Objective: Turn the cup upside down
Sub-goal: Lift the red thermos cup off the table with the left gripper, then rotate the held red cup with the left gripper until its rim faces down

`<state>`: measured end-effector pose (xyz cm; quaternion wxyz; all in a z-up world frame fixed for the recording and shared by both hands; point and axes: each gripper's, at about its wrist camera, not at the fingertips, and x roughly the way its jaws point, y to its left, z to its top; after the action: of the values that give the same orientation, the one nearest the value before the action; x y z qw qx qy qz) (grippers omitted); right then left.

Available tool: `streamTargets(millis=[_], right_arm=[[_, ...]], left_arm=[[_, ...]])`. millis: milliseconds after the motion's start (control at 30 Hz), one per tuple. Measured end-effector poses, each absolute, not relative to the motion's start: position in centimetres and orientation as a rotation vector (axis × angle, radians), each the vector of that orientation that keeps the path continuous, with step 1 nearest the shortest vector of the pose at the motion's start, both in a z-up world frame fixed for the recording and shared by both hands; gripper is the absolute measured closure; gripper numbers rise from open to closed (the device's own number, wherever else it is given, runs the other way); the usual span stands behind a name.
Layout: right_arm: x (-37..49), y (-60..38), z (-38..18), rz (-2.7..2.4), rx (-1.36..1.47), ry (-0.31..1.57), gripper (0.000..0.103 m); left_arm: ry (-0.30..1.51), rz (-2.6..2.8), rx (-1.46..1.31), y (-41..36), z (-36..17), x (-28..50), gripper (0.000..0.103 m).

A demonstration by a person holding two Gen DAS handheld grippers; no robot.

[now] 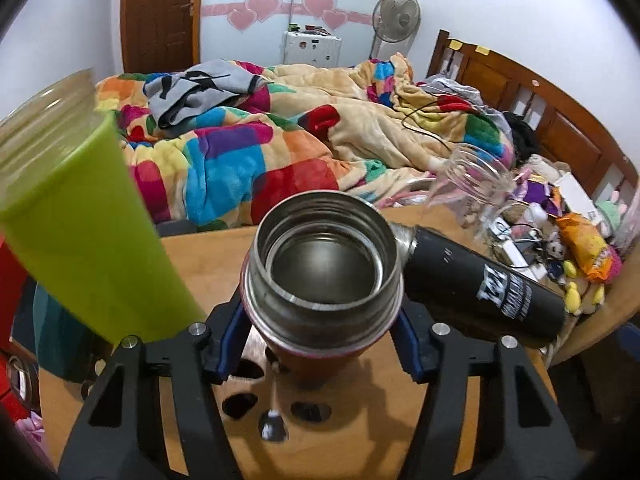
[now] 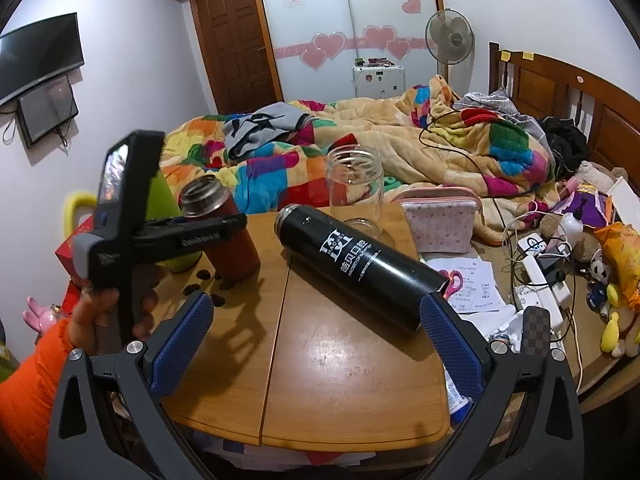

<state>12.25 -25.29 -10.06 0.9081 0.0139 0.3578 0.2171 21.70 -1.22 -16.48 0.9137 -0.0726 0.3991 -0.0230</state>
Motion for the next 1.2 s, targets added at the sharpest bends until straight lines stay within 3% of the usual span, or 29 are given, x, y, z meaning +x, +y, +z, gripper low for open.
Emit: streamTargets(millis=[567,667,767,800,833,1200], right_arm=[[10.1,-16.8,-16.4,0.81,-0.088,0.761,0.0],[9.7,-14.9,-17.1,0.882,-0.13,0.758,0.008],[9.3,-13.3,-17.6,0.926,-0.178,0.753,0.024],[9.3,-12.9,-17.7,0.933,-0.188,0.756,0.034],[9.3,-12.5,-18.0,0.938,-0.203,0.765,0.036],[9.0,-13.1,-18.1,0.95,-0.154,0.785,0.044]], left_arm=[[0.971,-0.325,-0.265,0.7,-15.6,10.9,0.042],[0.983,-0.355,-0.312,1.3,-15.7,10.8,0.042],[0.993,-0.376,-0.362,1.8,-15.9,11.1,0.042],[0.989,-0.372,-0.371,2.0,-15.9,11.1,0.042],[0.988,-0.372,-0.379,2.1,-16.0,11.1,0.042],[0.941,-0.251,-0.356,2.5,-17.0,11.7,0.03]])
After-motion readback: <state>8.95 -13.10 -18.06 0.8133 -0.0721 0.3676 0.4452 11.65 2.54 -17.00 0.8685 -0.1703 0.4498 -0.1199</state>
